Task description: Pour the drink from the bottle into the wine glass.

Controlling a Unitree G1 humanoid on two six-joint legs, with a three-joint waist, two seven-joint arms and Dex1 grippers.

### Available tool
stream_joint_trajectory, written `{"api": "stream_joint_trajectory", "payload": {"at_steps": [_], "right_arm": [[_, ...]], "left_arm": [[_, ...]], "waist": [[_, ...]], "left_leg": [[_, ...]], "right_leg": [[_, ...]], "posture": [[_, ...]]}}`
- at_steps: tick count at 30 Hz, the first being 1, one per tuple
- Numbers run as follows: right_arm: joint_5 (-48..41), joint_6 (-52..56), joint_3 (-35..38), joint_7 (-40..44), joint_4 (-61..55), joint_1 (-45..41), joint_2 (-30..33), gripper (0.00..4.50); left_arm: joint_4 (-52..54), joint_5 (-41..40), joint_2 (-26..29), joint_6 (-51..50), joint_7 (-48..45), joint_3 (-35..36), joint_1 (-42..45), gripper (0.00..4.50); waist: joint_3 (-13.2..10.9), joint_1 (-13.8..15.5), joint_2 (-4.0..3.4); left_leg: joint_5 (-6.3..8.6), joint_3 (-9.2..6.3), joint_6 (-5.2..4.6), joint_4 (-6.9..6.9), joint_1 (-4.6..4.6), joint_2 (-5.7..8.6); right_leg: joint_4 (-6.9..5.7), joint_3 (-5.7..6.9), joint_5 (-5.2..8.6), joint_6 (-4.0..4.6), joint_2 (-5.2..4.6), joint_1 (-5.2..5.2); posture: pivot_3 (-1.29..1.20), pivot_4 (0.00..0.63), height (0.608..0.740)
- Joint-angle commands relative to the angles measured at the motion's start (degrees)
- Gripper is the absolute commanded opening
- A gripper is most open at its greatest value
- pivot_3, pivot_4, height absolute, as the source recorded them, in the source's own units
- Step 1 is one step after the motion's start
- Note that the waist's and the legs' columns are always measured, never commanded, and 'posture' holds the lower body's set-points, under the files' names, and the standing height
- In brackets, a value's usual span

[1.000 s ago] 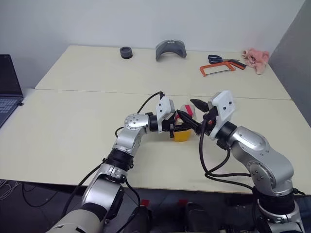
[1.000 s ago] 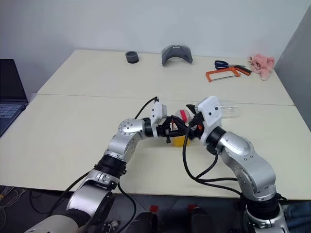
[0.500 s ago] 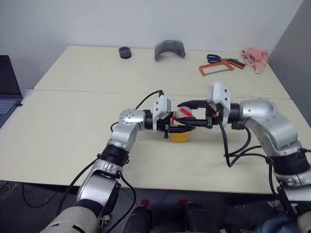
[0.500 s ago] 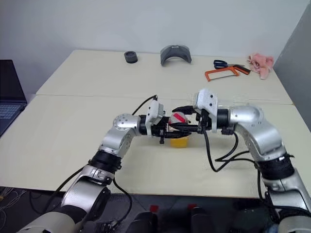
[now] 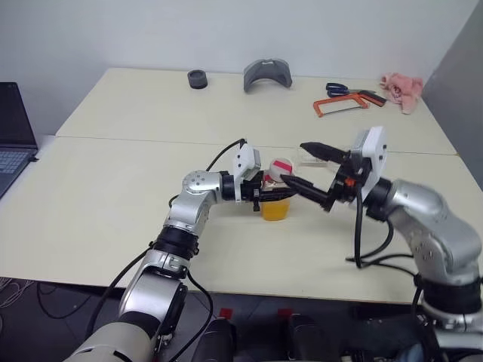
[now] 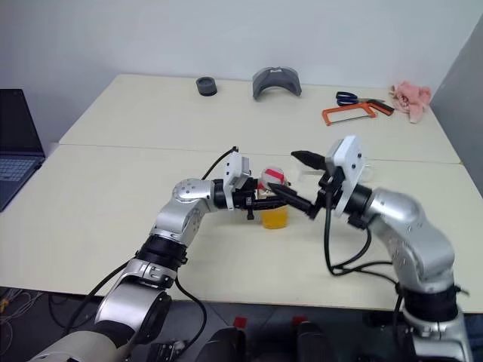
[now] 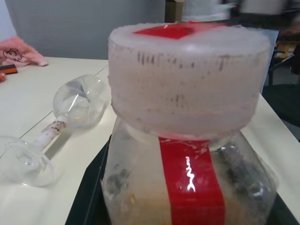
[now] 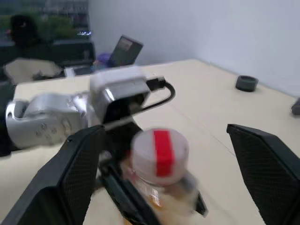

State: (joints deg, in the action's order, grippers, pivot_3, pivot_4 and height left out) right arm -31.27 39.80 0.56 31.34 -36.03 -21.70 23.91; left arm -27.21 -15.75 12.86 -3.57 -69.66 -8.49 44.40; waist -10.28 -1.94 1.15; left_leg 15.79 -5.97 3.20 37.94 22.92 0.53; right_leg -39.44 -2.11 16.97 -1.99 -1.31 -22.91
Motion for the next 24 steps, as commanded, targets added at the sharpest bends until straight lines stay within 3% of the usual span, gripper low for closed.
{"api": "stream_joint_trajectory", "payload": {"at_steps": [1,7,15,18,24], "right_arm": [[5.9,0.5,-5.1,-9.0,-5.4,2.0,-2.7,4.50],[15.3,-4.2,-8.8,-16.7,-0.8,1.9,-7.1,4.50],[15.8,-6.0,-7.0,-16.1,1.2,1.3,-8.2,4.50],[14.8,-6.2,-6.4,-15.1,1.3,1.3,-8.2,3.89],[12.7,-7.3,-5.9,-10.4,1.7,1.4,-6.6,1.91]], "left_arm": [[1.4,-1.3,-0.7,0.6,-0.2,1.0,1.6,1.72],[0.0,-0.6,-1.3,1.8,-0.9,0.5,2.4,1.72],[-0.4,-0.1,-1.3,2.8,-1.0,0.5,2.3,1.72],[-0.2,0.0,-1.1,2.9,-0.9,0.5,2.0,1.72],[0.4,-0.2,-0.7,2.8,-1.3,0.5,1.1,1.71]], "waist": [[0.0,0.0,0.00],[0.0,0.0,0.00],[0.0,0.0,0.00],[0.0,0.0,0.00],[0.0,0.0,0.00]], "left_leg": [[0.00,0.08,0.00,0.04,-0.02,0.03],[0.06,0.23,-0.18,0.16,-0.07,-0.01],[0.05,0.28,-0.16,0.12,-0.06,-0.02],[0.07,0.28,-0.20,0.13,-0.06,-0.02],[0.08,0.28,-0.21,0.13,-0.06,-0.02]], "right_leg": [[-0.13,-0.07,0.00,0.00,0.00,-0.06],[-0.52,-0.19,0.00,-0.01,0.11,-0.24],[-0.52,-0.22,0.00,0.00,0.11,-0.28],[-0.52,-0.22,0.00,0.00,0.10,-0.28],[-0.52,-0.22,0.00,0.00,0.10,-0.28]], "posture": [[0.00,0.150,0.740],[0.00,0.150,0.740],[0.00,0.150,0.740],[0.00,0.150,0.740],[0.00,0.150,0.740]]}}
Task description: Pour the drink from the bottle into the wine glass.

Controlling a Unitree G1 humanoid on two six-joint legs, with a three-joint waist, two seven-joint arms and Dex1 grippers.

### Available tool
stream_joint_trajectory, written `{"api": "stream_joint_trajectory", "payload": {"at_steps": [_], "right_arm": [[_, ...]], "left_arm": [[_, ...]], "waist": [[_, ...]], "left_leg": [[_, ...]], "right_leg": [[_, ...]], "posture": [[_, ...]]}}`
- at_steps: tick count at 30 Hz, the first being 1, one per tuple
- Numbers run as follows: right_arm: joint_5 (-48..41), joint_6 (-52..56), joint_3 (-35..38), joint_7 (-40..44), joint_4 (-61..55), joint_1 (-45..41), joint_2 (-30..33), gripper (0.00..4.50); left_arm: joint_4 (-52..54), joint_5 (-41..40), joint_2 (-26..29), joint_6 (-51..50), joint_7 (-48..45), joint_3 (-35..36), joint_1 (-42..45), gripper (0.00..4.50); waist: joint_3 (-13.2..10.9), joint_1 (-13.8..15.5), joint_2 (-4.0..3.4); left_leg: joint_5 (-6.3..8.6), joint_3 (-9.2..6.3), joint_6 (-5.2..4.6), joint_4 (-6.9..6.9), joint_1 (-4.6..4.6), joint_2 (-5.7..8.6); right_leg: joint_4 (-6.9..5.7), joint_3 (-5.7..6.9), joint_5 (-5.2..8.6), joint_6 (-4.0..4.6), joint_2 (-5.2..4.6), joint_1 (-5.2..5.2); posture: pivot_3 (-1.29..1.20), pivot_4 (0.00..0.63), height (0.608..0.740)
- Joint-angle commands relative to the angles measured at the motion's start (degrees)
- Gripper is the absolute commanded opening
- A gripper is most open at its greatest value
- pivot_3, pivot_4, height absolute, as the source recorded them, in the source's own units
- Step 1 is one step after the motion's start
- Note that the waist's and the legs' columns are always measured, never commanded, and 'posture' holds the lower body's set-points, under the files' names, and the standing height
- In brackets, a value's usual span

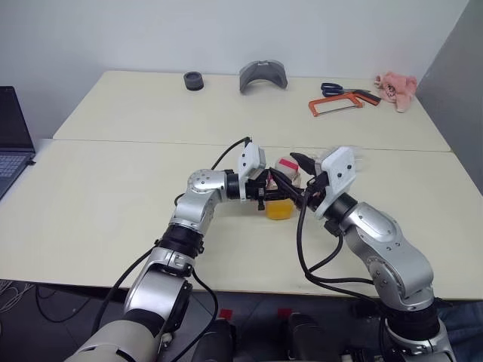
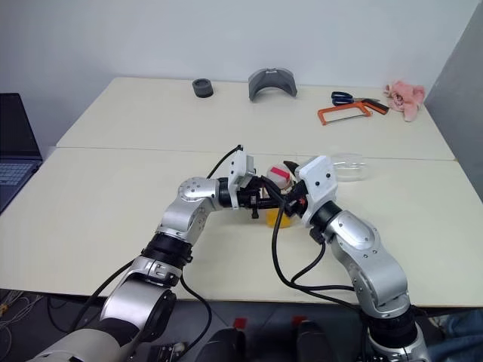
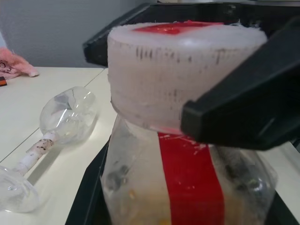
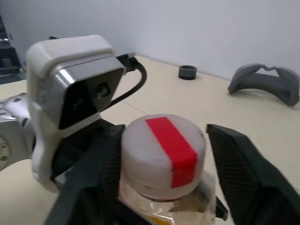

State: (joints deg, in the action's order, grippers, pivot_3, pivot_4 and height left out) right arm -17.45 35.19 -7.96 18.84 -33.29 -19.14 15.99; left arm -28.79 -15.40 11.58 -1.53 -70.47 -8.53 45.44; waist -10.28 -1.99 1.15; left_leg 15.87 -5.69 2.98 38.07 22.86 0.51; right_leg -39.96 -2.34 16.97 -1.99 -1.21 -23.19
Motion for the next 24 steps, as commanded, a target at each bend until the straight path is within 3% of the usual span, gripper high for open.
{"api": "stream_joint_trajectory", "payload": {"at_steps": [1,4,6,9,13,15,18,20,24], "right_arm": [[-1.7,-3.4,2.9,3.8,-0.5,-1.6,2.0,1.91],[-4.6,-6.5,3.9,11.9,3.1,-4.6,5.8,1.91],[-6.9,-9.2,3.0,25.1,8.6,-10.0,12.5,1.91],[-8.6,-11.0,1.1,37.7,15.7,-16.1,18.5,1.91],[-9.8,-8.2,-1.2,45.5,23.2,-22.3,20.9,1.91],[-9.3,-8.0,-1.5,46.1,24.5,-22.9,21.2,1.91],[-9.3,-8.3,1.3,42.7,24.5,-22.1,20.3,2.97],[-10.8,-6.5,6.2,36.4,18.4,-17.8,19.8,3.67],[-14.1,-1.0,11.6,24.2,4.1,-7.5,16.0,3.68]], "left_arm": [[1.8,-0.5,0.6,0.8,-0.6,0.5,0.1,1.71],[1.1,-0.8,0.8,0.6,-1.6,0.4,0.6,1.71],[0.5,-0.9,1.5,0.1,-3.9,-0.2,1.3,1.71],[-0.5,-0.8,2.6,0.1,-6.8,-0.8,2.3,1.71],[-2.3,-0.3,3.0,1.2,-8.1,-0.9,3.4,1.71],[-2.4,-0.3,2.8,1.3,-7.7,-0.6,3.5,1.71],[-1.4,-0.6,2.3,0.7,-6.7,-0.1,2.8,1.71],[-0.7,-0.6,2.0,0.4,-4.9,0.4,1.9,1.71],[-0.7,-0.4,1.8,0.9,-2.5,1.0,1.1,1.71]], "waist": [[0.0,0.0,0.00],[0.0,0.0,0.00],[0.0,-0.1,-0.01],[0.0,-0.1,-0.02],[0.0,-0.3,-0.02],[0.0,-0.4,-0.02],[0.0,-0.3,-0.02],[0.0,-0.2,-0.02],[0.0,0.3,-0.01]], "left_leg": [[0.00,-0.01,0.00,0.00,0.00,0.00],[0.00,0.02,-0.01,0.01,-0.01,0.00],[0.01,0.04,-0.02,0.01,-0.01,0.00],[0.01,0.21,-0.04,0.03,-0.02,0.03],[0.01,0.25,-0.04,-0.02,-0.03,0.00],[0.01,0.20,-0.03,-0.01,-0.02,-0.05],[0.01,0.09,-0.03,0.01,0.01,-0.04],[0.01,0.04,-0.02,0.02,0.02,-0.01],[-0.02,-0.08,0.04,0.00,0.10,0.00]], "right_leg": [[0.00,0.00,0.00,0.00,0.00,0.00],[0.00,0.00,0.00,0.00,0.00,0.00],[0.00,0.01,0.00,0.00,0.00,0.01],[0.02,0.05,0.00,0.00,0.05,0.04],[0.03,0.09,-0.01,0.03,0.10,0.03],[0.02,0.08,-0.01,0.04,0.07,0.02],[0.01,0.04,-0.01,0.04,0.00,0.00],[0.02,0.02,-0.01,0.04,-0.04,0.00],[0.01,0.06,-0.01,0.04,-0.08,-0.04]], "posture": [[0.00,0.150,0.740],[0.00,0.150,0.740],[0.00,0.150,0.740],[0.00,0.150,0.740],[0.00,0.150,0.740],[0.00,0.150,0.740],[0.00,0.150,0.740],[0.00,0.150,0.740],[0.00,0.150,0.740]]}}
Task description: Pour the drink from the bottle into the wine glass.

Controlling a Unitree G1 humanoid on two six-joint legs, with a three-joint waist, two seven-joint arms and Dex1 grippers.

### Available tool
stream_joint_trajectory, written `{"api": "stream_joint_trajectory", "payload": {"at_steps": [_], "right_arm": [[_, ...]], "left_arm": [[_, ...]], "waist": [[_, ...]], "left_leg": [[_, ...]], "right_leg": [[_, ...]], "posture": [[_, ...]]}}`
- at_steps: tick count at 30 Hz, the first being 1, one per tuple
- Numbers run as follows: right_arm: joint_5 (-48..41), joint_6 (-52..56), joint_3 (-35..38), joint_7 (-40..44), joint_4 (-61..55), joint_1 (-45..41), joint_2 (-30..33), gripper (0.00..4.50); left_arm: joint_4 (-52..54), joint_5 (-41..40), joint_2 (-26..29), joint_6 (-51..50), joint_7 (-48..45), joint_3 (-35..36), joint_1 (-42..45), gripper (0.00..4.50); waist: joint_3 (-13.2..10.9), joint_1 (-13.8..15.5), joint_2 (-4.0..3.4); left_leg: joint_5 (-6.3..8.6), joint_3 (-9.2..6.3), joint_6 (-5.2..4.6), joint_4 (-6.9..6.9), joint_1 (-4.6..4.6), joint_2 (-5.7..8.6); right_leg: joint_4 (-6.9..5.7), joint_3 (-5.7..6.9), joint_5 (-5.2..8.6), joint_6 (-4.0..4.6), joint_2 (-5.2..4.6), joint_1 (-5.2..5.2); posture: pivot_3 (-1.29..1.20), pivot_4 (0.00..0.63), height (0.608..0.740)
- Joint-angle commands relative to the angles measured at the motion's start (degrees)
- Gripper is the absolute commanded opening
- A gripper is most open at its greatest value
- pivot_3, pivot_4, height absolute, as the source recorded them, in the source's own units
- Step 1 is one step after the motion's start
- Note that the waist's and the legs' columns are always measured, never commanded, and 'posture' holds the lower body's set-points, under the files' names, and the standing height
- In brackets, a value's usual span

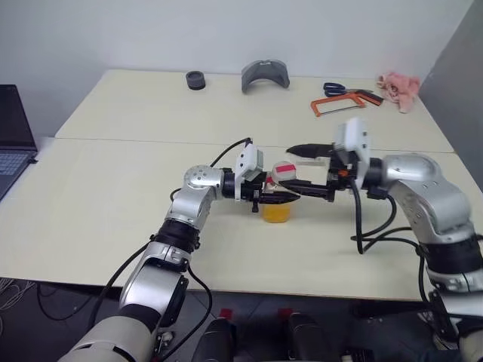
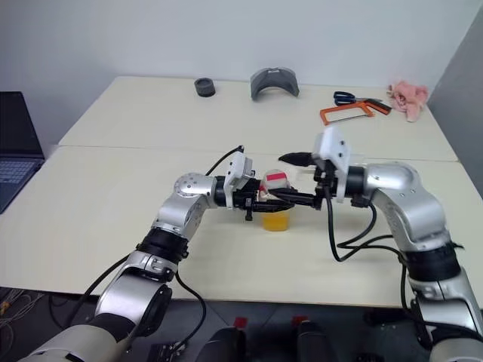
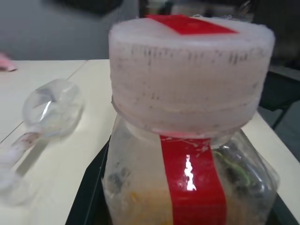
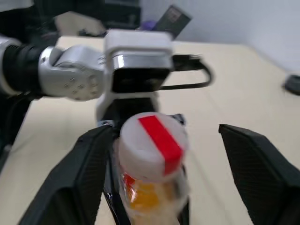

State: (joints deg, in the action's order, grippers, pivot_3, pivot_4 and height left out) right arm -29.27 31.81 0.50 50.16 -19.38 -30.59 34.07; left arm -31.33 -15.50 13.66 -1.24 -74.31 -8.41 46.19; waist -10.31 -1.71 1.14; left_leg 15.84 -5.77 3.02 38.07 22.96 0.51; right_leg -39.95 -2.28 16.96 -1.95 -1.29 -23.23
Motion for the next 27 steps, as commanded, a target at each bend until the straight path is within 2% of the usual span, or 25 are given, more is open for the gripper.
{"api": "stream_joint_trajectory", "payload": {"at_steps": [1,6,10,14,21,27], "right_arm": [[-0.7,2.5,2.5,-10.8,-13.3,6.7,-3.6,3.68],[9.5,3.1,-4.2,-28.2,-21.8,12.3,-12.8,3.68],[16.6,1.8,-7.7,-35.5,-21.5,12.4,-17.0,3.68],[19.0,1.9,-9.2,-35.5,-21.1,12.9,-16.5,3.68],[14.4,5.6,-9.7,-32.1,-24.1,14.3,-16.6,3.68],[15.4,6.1,-10.2,-33.8,-21.8,12.8,-17.7,3.68]], "left_arm": [[1.7,-0.3,-0.3,0.7,1.7,1.0,0.3,1.71],[1.1,-0.3,-0.6,1.1,2.3,1.2,0.5,1.71],[0.4,-0.1,-1.0,1.8,2.3,0.9,1.0,1.71],[-0.1,0.2,-1.3,2.4,2.1,0.7,1.4,1.71],[-0.8,0.4,-1.6,3.1,2.0,0.7,1.6,1.71],[-1.2,0.9,-1.7,3.8,1.9,0.5,1.6,1.71]], "waist": [[0.0,0.0,0.00],[0.0,-0.4,-0.02],[0.0,-0.5,-0.02],[0.0,-0.4,-0.02],[0.0,-0.3,-0.02],[0.0,-0.3,-0.02]], "left_leg": [[-0.04,-0.01,0.06,0.03,0.00,0.00],[-0.03,0.09,0.04,0.05,-0.07,-0.02],[-0.06,0.07,0.07,0.06,-0.11,-0.04],[-0.12,0.08,0.18,0.06,-0.09,-0.02],[-0.01,0.09,-0.02,0.05,-0.10,-0.02],[-0.01,0.07,-0.03,0.05,-0.10,-0.02]], "right_leg": [[-0.01,0.01,0.00,0.00,0.00,0.01],[-0.10,-0.08,0.00,0.00,0.05,0.01],[-0.13,-0.06,0.00,-0.01,0.12,0.02],[-0.09,-0.06,0.00,-0.01,0.11,0.02],[-0.09,-0.06,0.00,-0.01,0.11,0.03],[-0.09,-0.06,0.00,0.00,0.11,0.03]], "posture": [[0.00,0.150,0.740],[0.00,0.150,0.740],[0.00,0.150,0.740],[0.00,0.150,0.740],[0.00,0.150,0.740],[0.00,0.150,0.740]]}}
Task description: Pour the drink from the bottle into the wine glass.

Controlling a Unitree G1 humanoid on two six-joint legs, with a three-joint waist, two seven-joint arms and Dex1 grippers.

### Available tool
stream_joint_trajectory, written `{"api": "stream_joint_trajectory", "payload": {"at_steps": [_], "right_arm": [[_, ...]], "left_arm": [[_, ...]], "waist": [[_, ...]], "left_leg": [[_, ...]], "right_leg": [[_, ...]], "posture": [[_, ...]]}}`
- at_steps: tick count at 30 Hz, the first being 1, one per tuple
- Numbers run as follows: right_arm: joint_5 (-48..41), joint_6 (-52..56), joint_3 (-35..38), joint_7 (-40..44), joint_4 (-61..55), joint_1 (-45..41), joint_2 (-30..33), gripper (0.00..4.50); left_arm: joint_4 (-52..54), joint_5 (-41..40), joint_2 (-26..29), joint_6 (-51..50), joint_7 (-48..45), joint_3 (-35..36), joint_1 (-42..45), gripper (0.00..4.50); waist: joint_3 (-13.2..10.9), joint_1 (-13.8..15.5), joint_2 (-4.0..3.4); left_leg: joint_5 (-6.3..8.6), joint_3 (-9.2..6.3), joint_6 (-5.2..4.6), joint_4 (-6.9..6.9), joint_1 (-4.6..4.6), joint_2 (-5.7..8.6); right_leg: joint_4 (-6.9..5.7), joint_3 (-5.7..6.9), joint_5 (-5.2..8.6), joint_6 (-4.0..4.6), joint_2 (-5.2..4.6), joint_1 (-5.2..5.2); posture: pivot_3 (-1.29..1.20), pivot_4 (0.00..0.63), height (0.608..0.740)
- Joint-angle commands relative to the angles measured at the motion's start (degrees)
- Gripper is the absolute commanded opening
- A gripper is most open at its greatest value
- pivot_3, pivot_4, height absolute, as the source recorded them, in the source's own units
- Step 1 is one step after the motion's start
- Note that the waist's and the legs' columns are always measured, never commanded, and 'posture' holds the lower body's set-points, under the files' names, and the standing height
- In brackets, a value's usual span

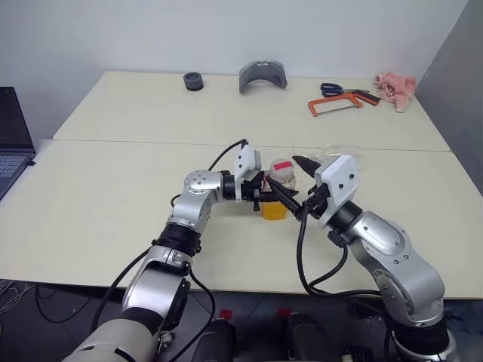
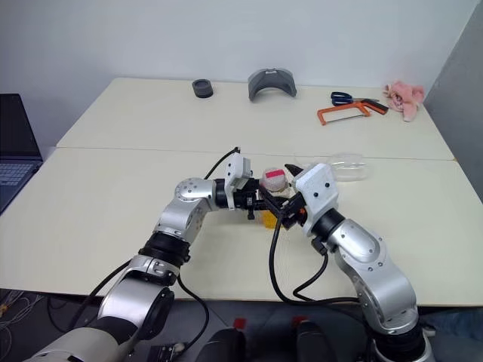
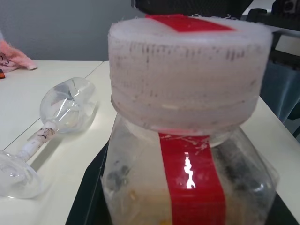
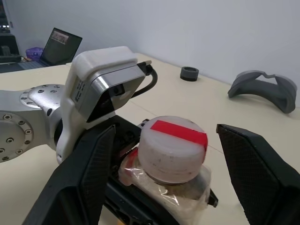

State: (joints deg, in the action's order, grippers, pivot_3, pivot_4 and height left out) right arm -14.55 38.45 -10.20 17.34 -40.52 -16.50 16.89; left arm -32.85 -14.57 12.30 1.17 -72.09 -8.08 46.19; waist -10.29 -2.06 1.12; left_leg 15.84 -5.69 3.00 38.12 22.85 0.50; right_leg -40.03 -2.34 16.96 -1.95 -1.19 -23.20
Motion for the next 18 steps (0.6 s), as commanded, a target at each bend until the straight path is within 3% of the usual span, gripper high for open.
{"api": "stream_joint_trajectory", "payload": {"at_steps": [1,11,14,18], "right_arm": [[1.1,-0.7,0.6,-1.4,-0.1,-1.6,-0.7,3.68],[2.3,-1.7,0.5,-1.2,1.5,-1.8,-0.8,3.68],[2.2,-2.2,0.8,-1.3,1.7,-1.8,-1.1,3.09],[1.6,-2.5,0.9,-0.4,1.8,-1.9,-1.2,1.86]], "left_arm": [[0.2,0.0,-0.4,1.5,-0.3,0.2,1.6,1.71],[0.1,0.4,-0.1,2.2,-0.5,0.1,1.3,1.71],[0.2,0.5,0.0,2.3,-0.6,0.1,1.2,1.71],[0.4,0.5,0.1,2.2,-0.8,0.0,1.0,1.71]], "waist": [[0.0,0.0,0.00],[0.0,0.0,0.00],[0.0,0.0,0.00],[0.0,0.0,0.00]], "left_leg": [[0.00,0.00,0.00,0.00,0.00,0.00],[0.00,0.01,0.00,0.00,0.00,0.00],[0.00,0.00,0.00,0.00,0.00,0.00],[0.00,0.01,0.00,0.00,0.00,0.00]], "right_leg": [[0.00,0.00,0.00,0.00,0.00,0.00],[0.00,0.00,0.00,0.00,0.00,0.00],[0.00,0.00,0.00,0.00,0.00,0.00],[0.00,0.00,0.00,0.00,0.00,0.00]], "posture": [[0.00,0.150,0.740],[0.00,0.150,0.740],[0.00,0.150,0.740],[0.00,0.150,0.740]]}}
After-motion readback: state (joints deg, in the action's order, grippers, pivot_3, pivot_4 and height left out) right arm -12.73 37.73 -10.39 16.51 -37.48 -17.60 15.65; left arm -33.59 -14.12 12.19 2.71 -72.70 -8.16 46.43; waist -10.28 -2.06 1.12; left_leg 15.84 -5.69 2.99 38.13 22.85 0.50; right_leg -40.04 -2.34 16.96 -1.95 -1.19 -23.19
